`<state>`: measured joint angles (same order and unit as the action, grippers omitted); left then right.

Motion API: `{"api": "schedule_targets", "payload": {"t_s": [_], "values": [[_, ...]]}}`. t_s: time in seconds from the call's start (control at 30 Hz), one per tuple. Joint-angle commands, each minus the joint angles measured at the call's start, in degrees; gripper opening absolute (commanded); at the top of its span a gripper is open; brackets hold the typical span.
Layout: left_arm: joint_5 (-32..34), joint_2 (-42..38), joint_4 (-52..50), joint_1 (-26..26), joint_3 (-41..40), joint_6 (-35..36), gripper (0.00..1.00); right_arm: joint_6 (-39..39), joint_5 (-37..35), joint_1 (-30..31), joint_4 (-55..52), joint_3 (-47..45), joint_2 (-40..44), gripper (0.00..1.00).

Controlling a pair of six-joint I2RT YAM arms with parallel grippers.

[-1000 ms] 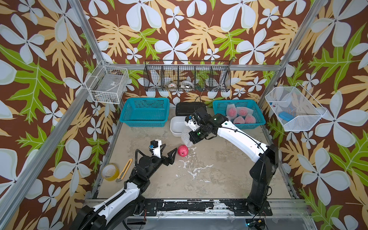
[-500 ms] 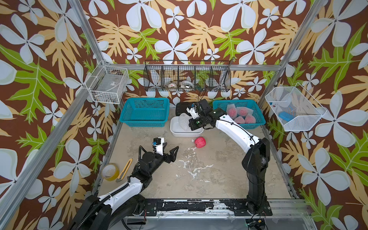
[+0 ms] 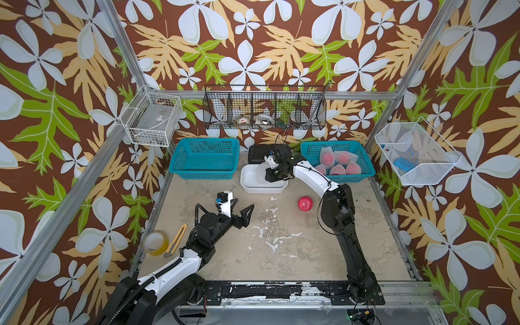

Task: Remove foam nets from apples
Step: Place the foam net into the storage box, then pick up the apple from the center of the board.

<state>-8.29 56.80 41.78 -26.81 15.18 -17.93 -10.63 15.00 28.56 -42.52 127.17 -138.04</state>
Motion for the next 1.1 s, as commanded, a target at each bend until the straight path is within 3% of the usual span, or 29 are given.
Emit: {"api": "schedule_targets", "payload": {"t_s": [0.0, 0.03, 0.13, 0.23, 0.33, 0.47, 0.57, 0.67, 0.87, 1.07], "values": [[-1.53, 1.37, 1.08, -0.09, 1.65, 0.23, 0.91, 1.56, -1.54, -0.16, 0.01, -0.26, 3.86, 0.77], [-1.79, 1.99, 1.18, -0.09, 2.32, 0.10, 0.91, 1.85, -2.61, -0.11, -0.30, -0.64, 5.56, 0.84], [-3.36, 3.92, 1.91, -0.17, 4.33, -0.46, 0.91, 1.81, -5.39, -0.09, -0.23, -5.77, 13.98, 0.88], [-3.81, 4.91, 1.52, -0.51, 6.37, -1.26, 0.90, -1.28, -10.62, -0.26, 5.45, -22.97, 28.99, 1.00], [-3.79, 5.16, 1.20, -1.03, 7.00, -1.34, 0.90, -3.14, -12.46, -3.06, 12.49, -45.75, 43.88, 1.00], [-4.07, 8.19, 1.81, -1.23, 7.59, -1.93, 0.90, -7.06, -10.33, -10.44, 12.30, -60.75, 54.93, 1.00], [-4.91, 10.86, 1.70, -1.85, 8.89, -2.28, 0.89, -6.61, -13.38, -14.22, 10.40, -66.69, 58.35, 1.00], [-5.20, 12.48, 2.70, -2.79, 9.48, -2.56, 0.89, -6.94, -7.72, -17.29, 9.31, -69.61, 57.35, 1.00], [-6.07, 11.56, -0.23, -3.07, 10.40, -2.32, 0.88, -8.99, -0.23, -16.64, 9.43, -78.43, 59.84, 1.00], [-6.04, 11.98, 0.57, -3.08, 9.31, -2.49, 0.89, -13.06, 5.26, -11.56, 11.42, -86.23, 65.38, 1.00]]}}
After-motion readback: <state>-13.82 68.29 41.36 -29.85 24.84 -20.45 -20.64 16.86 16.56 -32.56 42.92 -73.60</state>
